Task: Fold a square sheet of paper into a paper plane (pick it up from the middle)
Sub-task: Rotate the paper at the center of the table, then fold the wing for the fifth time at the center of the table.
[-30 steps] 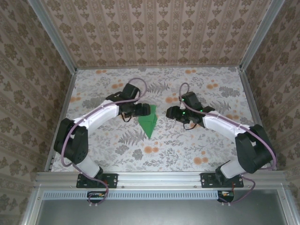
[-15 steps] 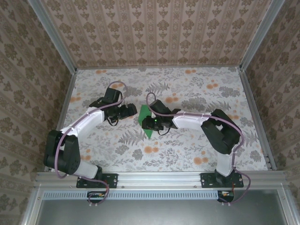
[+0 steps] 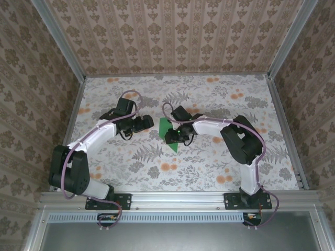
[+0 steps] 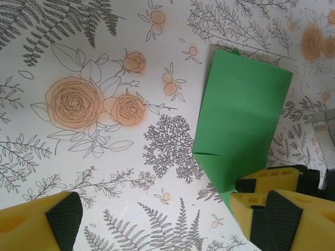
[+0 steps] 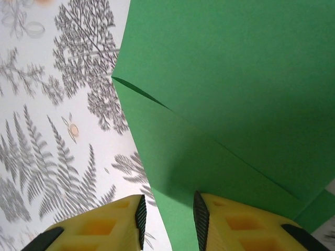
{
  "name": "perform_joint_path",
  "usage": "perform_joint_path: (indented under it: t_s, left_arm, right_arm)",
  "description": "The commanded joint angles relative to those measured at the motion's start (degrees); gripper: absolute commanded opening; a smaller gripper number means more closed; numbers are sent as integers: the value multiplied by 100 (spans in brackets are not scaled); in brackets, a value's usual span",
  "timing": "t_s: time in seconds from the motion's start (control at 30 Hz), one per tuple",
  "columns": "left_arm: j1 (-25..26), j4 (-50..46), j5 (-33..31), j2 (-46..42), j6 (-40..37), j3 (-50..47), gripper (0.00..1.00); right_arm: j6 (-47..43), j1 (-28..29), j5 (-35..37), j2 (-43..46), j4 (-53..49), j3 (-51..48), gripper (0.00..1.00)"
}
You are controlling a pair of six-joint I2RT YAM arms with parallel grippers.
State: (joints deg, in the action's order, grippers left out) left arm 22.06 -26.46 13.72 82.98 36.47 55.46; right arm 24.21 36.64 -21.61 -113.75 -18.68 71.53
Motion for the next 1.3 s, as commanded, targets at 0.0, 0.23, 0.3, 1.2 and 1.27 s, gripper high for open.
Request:
perform_joint_path:
  t_s: [0.0,0.23,0.3,1.2,1.27]
  left_arm:
    - [-36,96,184,-1,51,-96,93]
    - [-34,313,426,33,146,-177,91]
    - [-19,339,455,38,175,-193,91]
    - [376,1397,1126,418,1266,-639,78]
    - [495,1541,1214,492,1413,-700,76]
  right_arm:
    - [-1842,-113,-622,118,-970,-28,36]
    - [-2301,-161,-212,862,-1358,-189,38]
    - [-1518,-166,203,1265,-936,-351,41]
    - [2157,137,1177,839,1025,-1504,36]
    - [2124,36,943,882,1249,-1701,36]
